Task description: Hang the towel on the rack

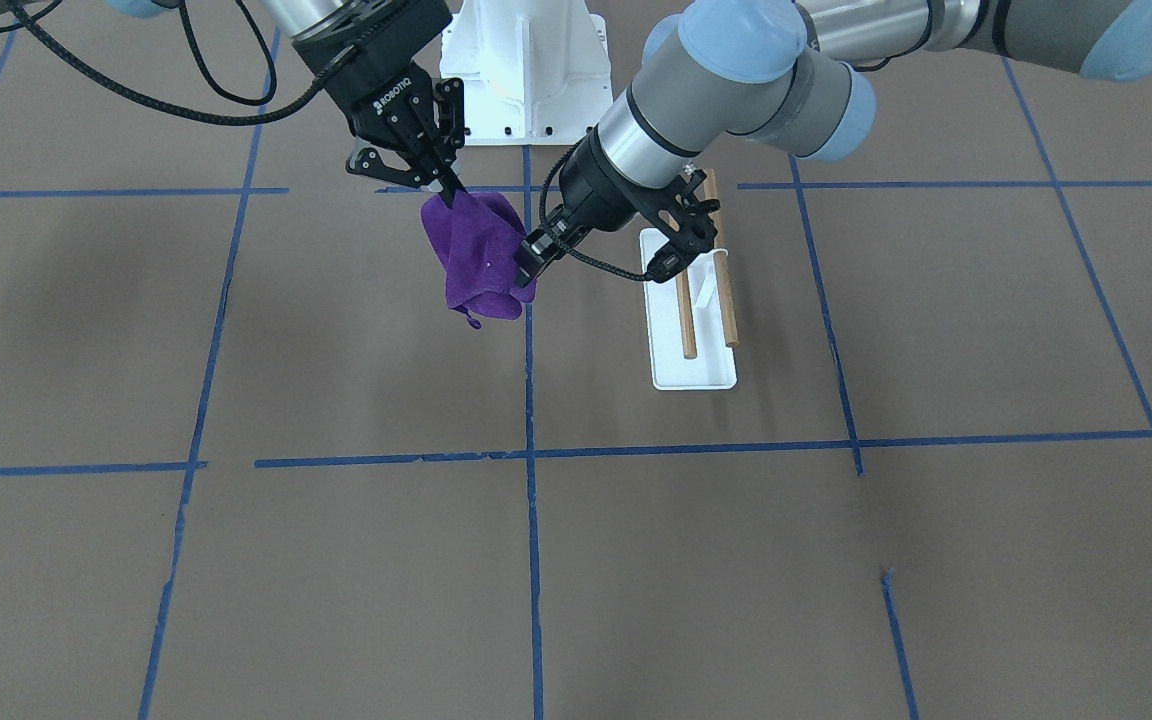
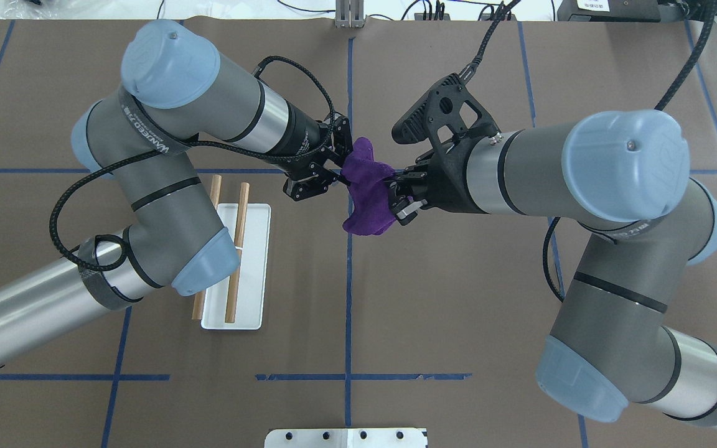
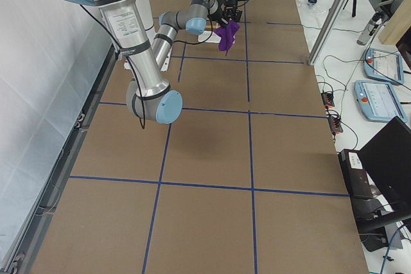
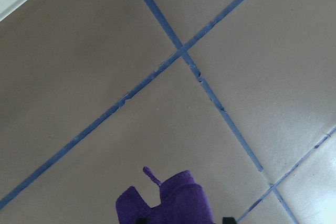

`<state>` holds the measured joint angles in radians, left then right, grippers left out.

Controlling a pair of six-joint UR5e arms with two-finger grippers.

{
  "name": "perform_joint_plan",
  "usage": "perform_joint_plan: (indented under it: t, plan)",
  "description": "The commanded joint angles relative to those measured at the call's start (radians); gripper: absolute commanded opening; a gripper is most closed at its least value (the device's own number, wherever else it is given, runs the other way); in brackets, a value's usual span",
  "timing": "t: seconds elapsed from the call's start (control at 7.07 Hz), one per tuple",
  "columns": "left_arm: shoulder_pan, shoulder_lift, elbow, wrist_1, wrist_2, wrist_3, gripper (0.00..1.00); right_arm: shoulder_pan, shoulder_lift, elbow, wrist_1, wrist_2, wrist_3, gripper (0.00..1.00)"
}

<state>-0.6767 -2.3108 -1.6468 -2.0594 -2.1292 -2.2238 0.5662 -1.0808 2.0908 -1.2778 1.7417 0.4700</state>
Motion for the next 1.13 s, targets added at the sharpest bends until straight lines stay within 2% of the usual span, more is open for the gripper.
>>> perform_joint_plan:
  t: [0.0, 0.14, 0.28, 0.42, 0.57, 0.71, 0.99]
  plan:
    - [-0.001, 0.010, -0.004, -0.013, 0.000, 0.010, 0.00, 0.001, -0.001, 0.005, 0.000, 0.002, -0.001, 0.00]
    - [-0.004, 0.011, -0.004, -0.025, 0.000, 0.035, 0.00, 0.004, -0.005, 0.005, 0.000, 0.005, -0.001, 0.00]
    - [-0.007, 0.014, -0.005, -0.024, 0.000, 0.042, 0.00, 0.004, -0.013, 0.002, -0.006, 0.009, -0.001, 0.09]
    - [-0.009, 0.014, -0.010, -0.024, 0.002, 0.043, 0.00, 0.007, -0.020, -0.001, -0.017, 0.015, 0.012, 0.88]
    - [-0.009, 0.034, -0.031, -0.022, 0.003, 0.043, 0.00, 0.008, -0.063, -0.001, -0.047, 0.037, 0.018, 1.00]
    - [-0.011, 0.078, -0.077, -0.022, 0.003, 0.043, 0.00, 0.014, -0.060, -0.001, -0.183, 0.089, 0.018, 1.00]
    - [-0.012, 0.167, -0.146, -0.019, 0.003, 0.056, 0.00, 0.084, -0.060, -0.021, -0.376, 0.163, 0.010, 1.00]
